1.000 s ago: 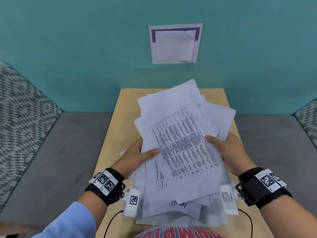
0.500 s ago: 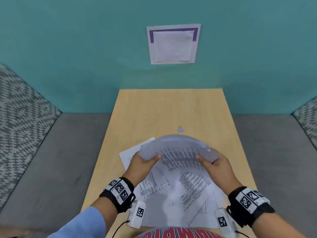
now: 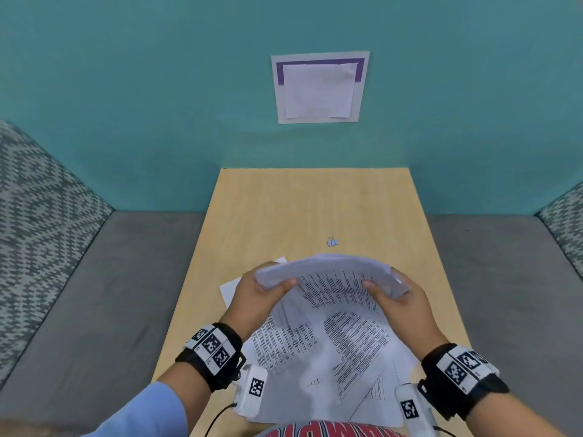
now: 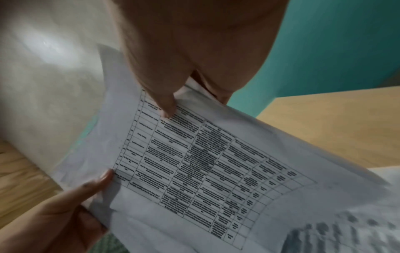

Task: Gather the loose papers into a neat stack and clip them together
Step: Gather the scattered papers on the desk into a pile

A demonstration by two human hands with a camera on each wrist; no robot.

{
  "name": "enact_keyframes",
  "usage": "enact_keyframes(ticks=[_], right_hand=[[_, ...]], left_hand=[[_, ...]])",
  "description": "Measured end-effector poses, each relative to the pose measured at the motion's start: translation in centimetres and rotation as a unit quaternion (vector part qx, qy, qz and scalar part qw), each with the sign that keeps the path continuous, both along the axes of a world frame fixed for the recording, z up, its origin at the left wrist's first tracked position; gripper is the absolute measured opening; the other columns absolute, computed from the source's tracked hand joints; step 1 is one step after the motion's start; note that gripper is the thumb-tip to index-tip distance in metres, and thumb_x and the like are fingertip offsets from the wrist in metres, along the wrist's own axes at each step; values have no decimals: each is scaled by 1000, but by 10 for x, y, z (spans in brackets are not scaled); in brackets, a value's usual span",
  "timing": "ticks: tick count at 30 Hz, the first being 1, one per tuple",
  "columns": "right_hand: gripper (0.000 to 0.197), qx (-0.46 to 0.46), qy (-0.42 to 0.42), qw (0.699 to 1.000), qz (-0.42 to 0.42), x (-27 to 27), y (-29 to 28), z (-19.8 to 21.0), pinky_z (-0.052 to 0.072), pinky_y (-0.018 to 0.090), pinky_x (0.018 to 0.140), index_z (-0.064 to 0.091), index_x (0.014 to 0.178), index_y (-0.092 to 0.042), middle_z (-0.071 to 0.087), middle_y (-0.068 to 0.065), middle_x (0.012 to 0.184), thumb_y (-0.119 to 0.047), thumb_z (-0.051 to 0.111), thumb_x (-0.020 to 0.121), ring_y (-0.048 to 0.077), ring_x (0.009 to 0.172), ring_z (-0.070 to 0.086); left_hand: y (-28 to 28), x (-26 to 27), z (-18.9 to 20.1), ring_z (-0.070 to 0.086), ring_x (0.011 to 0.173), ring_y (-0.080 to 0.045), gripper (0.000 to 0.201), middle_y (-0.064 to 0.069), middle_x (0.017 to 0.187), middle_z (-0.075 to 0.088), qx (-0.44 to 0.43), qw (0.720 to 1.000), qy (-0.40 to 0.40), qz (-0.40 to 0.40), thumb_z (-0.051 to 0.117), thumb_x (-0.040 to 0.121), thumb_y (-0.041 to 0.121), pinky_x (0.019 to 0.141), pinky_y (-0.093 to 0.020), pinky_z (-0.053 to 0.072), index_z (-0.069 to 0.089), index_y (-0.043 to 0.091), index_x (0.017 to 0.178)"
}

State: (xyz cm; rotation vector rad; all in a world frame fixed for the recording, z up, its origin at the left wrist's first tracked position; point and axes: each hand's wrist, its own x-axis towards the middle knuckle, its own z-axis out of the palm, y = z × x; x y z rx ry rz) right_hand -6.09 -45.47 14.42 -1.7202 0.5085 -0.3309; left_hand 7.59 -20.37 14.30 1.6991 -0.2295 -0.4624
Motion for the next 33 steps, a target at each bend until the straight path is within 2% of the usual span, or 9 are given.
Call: enact_keyframes(ticks=[2, 5, 13, 17, 20, 26, 28, 31, 33], right_hand=[[22, 10, -22, 1000, -17, 1, 1, 13, 54, 13, 85, 75, 110, -28, 81, -12, 105, -15, 77, 93, -1, 97, 74], [20, 25, -49, 998, -29, 0, 0, 17, 54, 11, 79, 72, 108, -17, 78, -4, 100, -8, 78, 91, 1, 88, 72], [11, 13, -4, 1000, -6, 2, -3, 3, 57, 53, 90, 77, 102, -24, 79, 9, 97, -17, 76, 94, 36, 99, 73], [15, 20, -48, 999, -8, 0, -2, 14, 57, 44, 89, 76, 106, -22, 79, 9, 100, -14, 76, 93, 33, 100, 72], [24, 32, -32, 999, 4, -6, 2, 4, 57, 29, 85, 74, 106, -21, 78, 1, 103, -9, 82, 87, 26, 102, 73], [30, 8, 24, 1000, 14, -2, 5, -7, 57, 53, 91, 78, 95, -46, 80, 6, 96, -16, 78, 92, 33, 99, 74], [30, -33, 9, 999, 23, 1, 9, 1, 59, 47, 88, 78, 90, -46, 80, -1, 94, -17, 78, 92, 26, 94, 75], [30, -116, -36, 990, 72, 3, 15, 19, 56, 33, 79, 73, 77, -37, 76, -12, 86, -11, 76, 93, 9, 85, 72], [22, -187, -52, 973, 121, 4, 21, 27, 53, 30, 79, 74, 79, -27, 74, -9, 86, -10, 75, 93, 10, 86, 70]], left_hand=[[-2, 2, 10, 78, 96, -17, 16, 2, 100, 84, -32, 999, -14, 16, 86, 88, 12, 89, -34, 60, 80, 19, 102], [-3, 3, 14, 72, 82, -4, 16, 15, 88, 78, -38, 998, -48, 1, 85, 88, 7, 74, -17, 56, 76, 15, 99], [0, 6, 13, 64, 75, -3, 7, 11, 82, 76, 21, 998, -61, -17, 84, 91, 13, 67, -15, 46, 80, 18, 93], [2, 6, 27, 69, 78, -1, 12, 13, 83, 78, -35, 997, -64, 8, 84, 89, 6, 72, -13, 53, 79, 16, 92], [4, 0, 26, 69, 88, -2, 25, 7, 95, 76, -29, 998, -53, -15, 85, 87, 4, 78, -12, 52, 75, 11, 108], [8, 4, 28, 69, 88, -1, 25, 6, 94, 75, 69, 988, -140, 17, 87, 89, 18, 76, -10, 50, 74, 32, 105], [10, 10, 40, 70, 88, -3, 21, 12, 93, 77, 144, 968, -207, -18, 83, 91, 26, 75, -16, 53, 73, 36, 106], [8, 13, 59, 70, 90, -8, 19, 18, 97, 77, 343, 876, -304, -150, 72, 91, 42, 75, -33, 57, 68, 41, 110], [2, 6, 64, 71, 95, -13, 28, 16, 103, 78, 405, 837, -307, -202, 67, 88, 49, 75, -33, 57, 66, 43, 115]])
